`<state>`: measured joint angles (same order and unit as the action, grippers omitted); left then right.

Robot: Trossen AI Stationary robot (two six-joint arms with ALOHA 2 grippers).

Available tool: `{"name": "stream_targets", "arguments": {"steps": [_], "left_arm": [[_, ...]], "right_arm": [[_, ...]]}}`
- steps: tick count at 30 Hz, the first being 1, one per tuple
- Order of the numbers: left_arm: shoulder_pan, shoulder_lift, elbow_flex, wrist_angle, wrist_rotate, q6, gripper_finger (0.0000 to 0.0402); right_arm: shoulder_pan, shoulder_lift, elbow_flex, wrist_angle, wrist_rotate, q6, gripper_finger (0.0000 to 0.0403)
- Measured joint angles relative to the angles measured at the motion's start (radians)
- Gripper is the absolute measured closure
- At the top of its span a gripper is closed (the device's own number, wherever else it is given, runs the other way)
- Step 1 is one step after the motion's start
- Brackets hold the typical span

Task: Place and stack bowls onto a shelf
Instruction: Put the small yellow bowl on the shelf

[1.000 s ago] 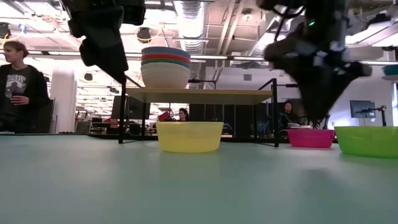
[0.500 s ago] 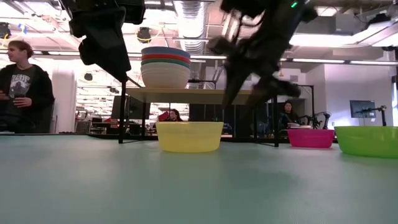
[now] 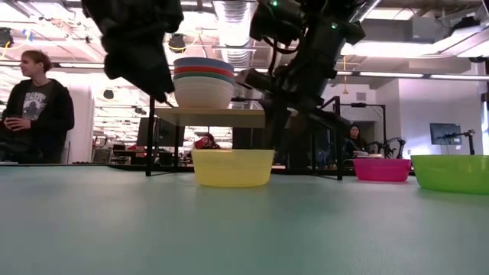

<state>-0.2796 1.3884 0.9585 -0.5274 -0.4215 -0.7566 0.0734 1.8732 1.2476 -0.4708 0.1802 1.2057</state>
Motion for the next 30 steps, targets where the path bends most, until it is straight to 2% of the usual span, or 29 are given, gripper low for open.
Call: {"name": "stream_targets", "arguments": {"steps": [2,6,12,20,30], "left_arm": [[0.035,0.005,0.0,0.026,-0.003,0.028,0.0226],[0.1,0.014,0.0,0.053,0.061,0.074,0.0226],[0.136,0.02,0.0,0.048,0.103,0.067,0.0226],[0.138,0.02,0.0,0.057,0.136,0.061,0.0226],[0.138,0.02,0.0,0.073,0.226,0.059,0.0235]], "right_arm": [[0.005,0.0,0.0,0.02,0.001,-0.011,0.0306],[0.013,0.0,0.0,0.044,0.0,-0.029,0.0341],[0.012,0.0,0.0,0.037,0.005,-0.058,0.0386],[0.045,0.0,0.02,0.039,0.035,-0.079,0.0386],[0.114,0.0,0.231,-0.072,0.156,-0.181,0.0386]]}}
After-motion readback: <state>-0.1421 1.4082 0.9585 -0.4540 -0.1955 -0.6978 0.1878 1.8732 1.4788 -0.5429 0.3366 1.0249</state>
